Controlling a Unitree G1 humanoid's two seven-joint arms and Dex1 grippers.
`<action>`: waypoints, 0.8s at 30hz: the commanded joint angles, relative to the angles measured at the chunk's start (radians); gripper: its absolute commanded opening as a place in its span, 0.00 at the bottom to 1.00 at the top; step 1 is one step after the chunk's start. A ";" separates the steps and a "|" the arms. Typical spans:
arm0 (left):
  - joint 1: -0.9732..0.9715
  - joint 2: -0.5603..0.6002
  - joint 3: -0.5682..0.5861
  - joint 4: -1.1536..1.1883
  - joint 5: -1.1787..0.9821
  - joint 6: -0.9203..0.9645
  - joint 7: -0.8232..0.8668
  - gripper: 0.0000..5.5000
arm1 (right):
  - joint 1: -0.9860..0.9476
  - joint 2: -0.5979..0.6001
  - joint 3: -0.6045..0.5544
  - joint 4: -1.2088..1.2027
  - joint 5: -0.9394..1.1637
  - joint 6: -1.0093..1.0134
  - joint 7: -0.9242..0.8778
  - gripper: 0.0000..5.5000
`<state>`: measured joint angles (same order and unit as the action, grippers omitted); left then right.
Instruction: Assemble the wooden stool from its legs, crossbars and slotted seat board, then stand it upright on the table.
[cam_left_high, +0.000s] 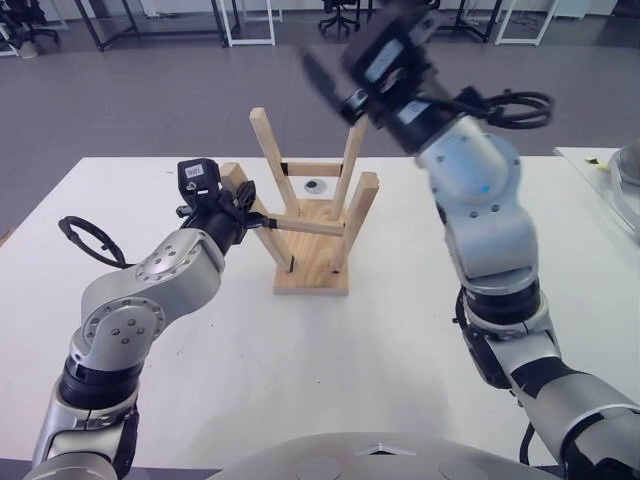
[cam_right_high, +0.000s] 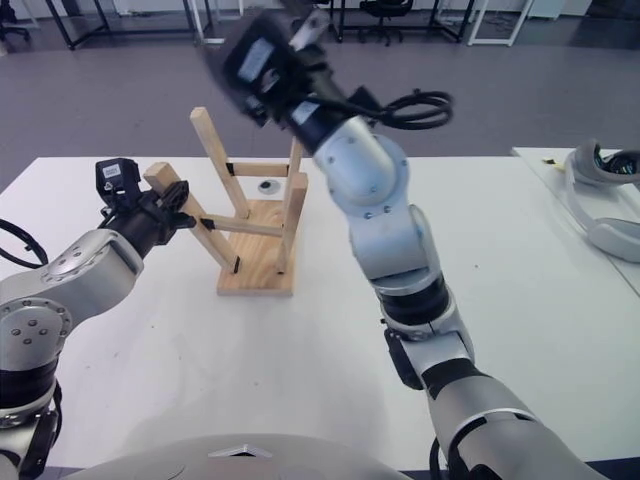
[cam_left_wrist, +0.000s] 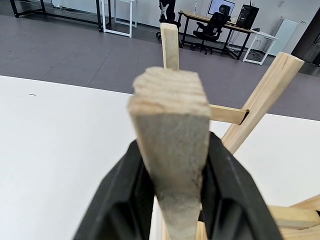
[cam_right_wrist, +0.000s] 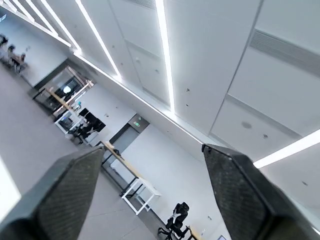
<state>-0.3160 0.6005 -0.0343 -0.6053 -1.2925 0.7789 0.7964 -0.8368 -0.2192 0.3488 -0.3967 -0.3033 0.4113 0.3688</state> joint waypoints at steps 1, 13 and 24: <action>0.016 -0.044 -0.039 0.036 0.022 0.073 0.002 0.19 | -0.026 -0.017 0.188 0.153 -0.146 -0.064 0.043 0.67; -0.033 -0.114 -0.038 0.039 0.123 0.187 -0.048 0.19 | 0.195 -0.033 0.490 0.376 -0.384 0.017 0.270 0.67; -0.083 -0.103 -0.094 -0.004 0.246 0.262 -0.176 0.19 | 0.210 0.004 0.390 0.358 -0.293 0.014 0.351 0.67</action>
<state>-0.3886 0.4888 -0.0674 -0.5955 -1.0631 0.9549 0.6783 -0.7095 -0.2392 0.7014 -0.1236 -0.6674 0.4397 0.6550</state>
